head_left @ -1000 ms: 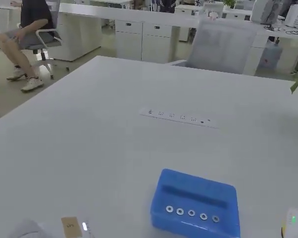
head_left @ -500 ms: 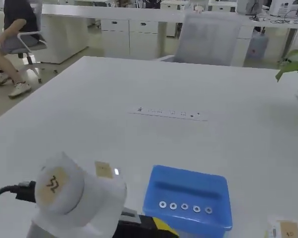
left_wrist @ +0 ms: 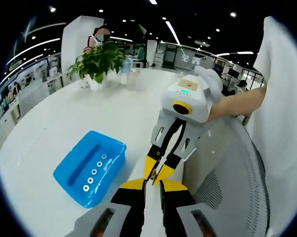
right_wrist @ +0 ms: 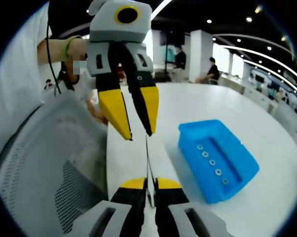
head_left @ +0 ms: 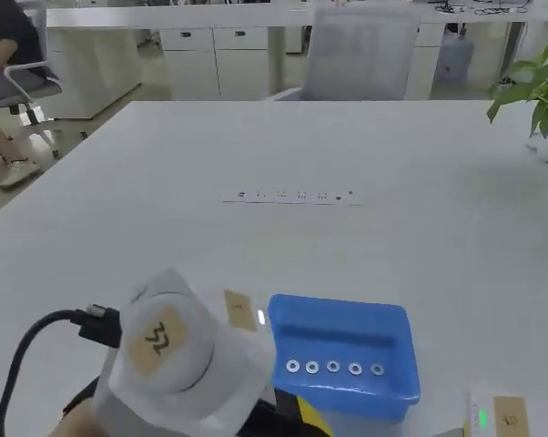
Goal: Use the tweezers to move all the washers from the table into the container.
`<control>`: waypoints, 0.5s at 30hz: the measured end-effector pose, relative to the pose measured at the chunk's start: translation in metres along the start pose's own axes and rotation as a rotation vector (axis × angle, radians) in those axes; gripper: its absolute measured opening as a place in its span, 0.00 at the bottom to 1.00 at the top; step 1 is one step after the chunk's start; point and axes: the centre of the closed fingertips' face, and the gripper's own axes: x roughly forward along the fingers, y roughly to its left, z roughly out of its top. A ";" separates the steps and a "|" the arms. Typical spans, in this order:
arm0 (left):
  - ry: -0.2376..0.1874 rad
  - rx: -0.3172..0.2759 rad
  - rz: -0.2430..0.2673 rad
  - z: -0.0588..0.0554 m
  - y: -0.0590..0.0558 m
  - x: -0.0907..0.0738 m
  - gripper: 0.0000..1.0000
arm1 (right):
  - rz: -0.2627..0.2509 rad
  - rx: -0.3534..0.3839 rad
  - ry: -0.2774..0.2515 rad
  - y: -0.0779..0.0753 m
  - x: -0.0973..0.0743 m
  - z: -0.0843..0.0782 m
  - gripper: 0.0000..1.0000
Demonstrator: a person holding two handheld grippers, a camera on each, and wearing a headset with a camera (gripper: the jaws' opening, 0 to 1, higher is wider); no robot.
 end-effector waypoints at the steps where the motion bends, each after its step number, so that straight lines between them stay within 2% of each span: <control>1: -0.001 0.014 0.002 0.001 0.001 0.000 0.06 | 0.001 -0.007 -0.001 0.000 0.000 0.000 0.02; 6: 0.026 0.053 -0.019 0.000 0.002 0.006 0.05 | 0.005 -0.027 0.010 0.001 0.002 0.001 0.02; 9: 0.026 0.082 -0.030 0.000 0.000 0.007 0.00 | 0.007 -0.036 0.018 0.001 0.004 0.001 0.02; 15: 0.067 0.109 -0.048 -0.011 0.000 0.006 0.00 | 0.010 -0.032 0.025 0.003 0.008 0.002 0.04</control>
